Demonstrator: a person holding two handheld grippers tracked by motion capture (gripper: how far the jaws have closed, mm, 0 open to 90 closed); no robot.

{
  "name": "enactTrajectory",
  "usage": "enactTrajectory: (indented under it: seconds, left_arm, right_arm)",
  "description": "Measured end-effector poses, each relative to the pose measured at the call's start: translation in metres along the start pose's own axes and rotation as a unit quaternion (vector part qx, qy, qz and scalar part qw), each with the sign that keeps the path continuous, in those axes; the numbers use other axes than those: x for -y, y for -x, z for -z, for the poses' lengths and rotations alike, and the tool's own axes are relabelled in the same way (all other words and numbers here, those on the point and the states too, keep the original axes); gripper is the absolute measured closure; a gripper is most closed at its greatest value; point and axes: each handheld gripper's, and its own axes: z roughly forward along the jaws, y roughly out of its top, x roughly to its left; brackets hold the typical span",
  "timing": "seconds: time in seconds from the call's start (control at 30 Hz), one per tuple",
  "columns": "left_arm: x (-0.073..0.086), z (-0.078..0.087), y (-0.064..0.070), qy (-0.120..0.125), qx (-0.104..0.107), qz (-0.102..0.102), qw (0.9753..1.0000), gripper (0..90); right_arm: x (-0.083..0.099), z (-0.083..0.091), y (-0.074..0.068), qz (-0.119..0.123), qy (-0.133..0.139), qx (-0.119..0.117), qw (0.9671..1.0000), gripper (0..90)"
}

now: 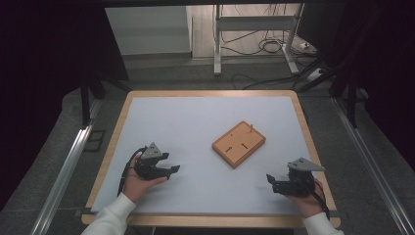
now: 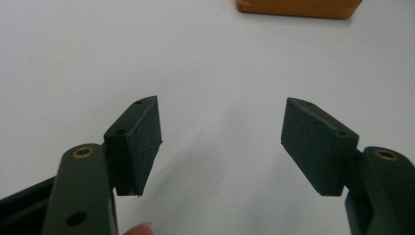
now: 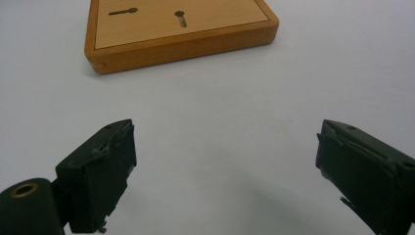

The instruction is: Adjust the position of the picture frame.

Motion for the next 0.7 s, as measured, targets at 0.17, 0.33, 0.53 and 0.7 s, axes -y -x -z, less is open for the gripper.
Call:
enactTrajectory:
  seconds: [0.17, 0.33, 0.53, 0.7]
  left_arm:
    - [0.0013, -0.0034, -0.0041, 0.001, -0.003, 0.001, 1.0000, 29.8]
    - [0.0025, -0.0034, -0.0069, -0.002, -0.004, -0.001, 1.0000, 29.9]
    - [0.0018, -0.0013, -0.0049, 0.000, -0.009, -0.009, 0.9999, 29.9]
    - [0.0020, -0.0036, -0.0047, -0.004, -0.009, -0.012, 0.9999, 29.4]
  right_arm:
    - [0.0024, -0.0036, 0.0011, 0.008, 0.000, 0.008, 0.9999, 10.5]
    - [0.0027, -0.0044, 0.0008, 0.007, 0.000, 0.010, 0.9999, 12.4]
    - [0.0030, -0.0047, -0.0018, 0.014, -0.005, 0.012, 0.9998, 13.4]
    - [0.0021, -0.0036, -0.0003, 0.013, -0.001, 0.011, 0.9999, 15.2]
